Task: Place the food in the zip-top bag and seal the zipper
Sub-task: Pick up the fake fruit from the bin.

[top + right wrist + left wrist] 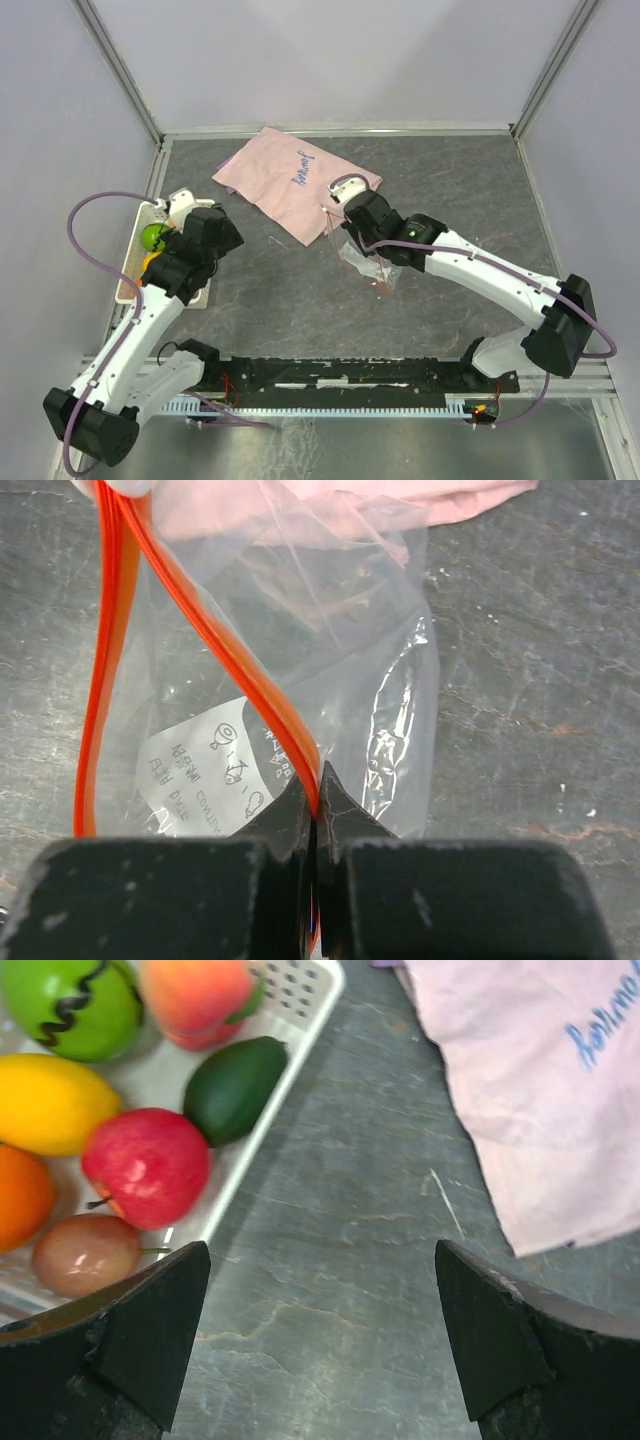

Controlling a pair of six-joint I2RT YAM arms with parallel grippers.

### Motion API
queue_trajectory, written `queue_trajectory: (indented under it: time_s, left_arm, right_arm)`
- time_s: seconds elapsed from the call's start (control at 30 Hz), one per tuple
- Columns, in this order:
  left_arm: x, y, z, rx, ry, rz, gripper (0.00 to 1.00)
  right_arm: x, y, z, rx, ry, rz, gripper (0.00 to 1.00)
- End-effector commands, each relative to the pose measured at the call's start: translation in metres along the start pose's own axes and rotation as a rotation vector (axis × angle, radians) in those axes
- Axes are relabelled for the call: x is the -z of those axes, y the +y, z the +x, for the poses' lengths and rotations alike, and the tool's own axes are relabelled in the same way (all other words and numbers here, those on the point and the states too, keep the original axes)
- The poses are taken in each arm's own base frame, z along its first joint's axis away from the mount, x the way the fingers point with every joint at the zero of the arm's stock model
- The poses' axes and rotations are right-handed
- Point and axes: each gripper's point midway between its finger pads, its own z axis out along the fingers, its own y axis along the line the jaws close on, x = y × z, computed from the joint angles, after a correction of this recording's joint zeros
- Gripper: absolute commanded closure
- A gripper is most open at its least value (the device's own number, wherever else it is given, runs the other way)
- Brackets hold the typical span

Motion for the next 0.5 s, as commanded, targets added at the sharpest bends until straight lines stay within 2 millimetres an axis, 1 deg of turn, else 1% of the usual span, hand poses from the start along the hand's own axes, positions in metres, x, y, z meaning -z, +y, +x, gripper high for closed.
queue_trajectory:
  time_s: [0.0,0.1,0.2,0.33,0.47]
  left_arm:
    - [-0.005,0.024,-0.020,0.077,-0.044,-0.091,0.01]
    - [-0.015,0.040,-0.020,0.099,-0.032,-0.152,0.01]
    - [-0.027,0.059,-0.016,0.121,-0.014,-0.229,0.01]
    - [-0.044,0.076,-0.004,0.164,0.044,-0.292,0.01]
    - [-0.061,0.098,0.010,0.184,0.098,-0.388,0.01]
  right_arm:
    - [-0.005,0.016,-0.014,-0.022,-0.057,-0.073,0.98]
    - [-0.010,0.023,-0.015,-0.031,-0.055,-0.096,0.98]
    - [-0.015,0.026,-0.013,-0.030,-0.039,-0.097,0.98]
    - [-0.019,0.027,-0.009,-0.023,-0.027,-0.094,0.99]
    - [-0.017,0.024,-0.009,-0.023,-0.036,-0.086,0.98]
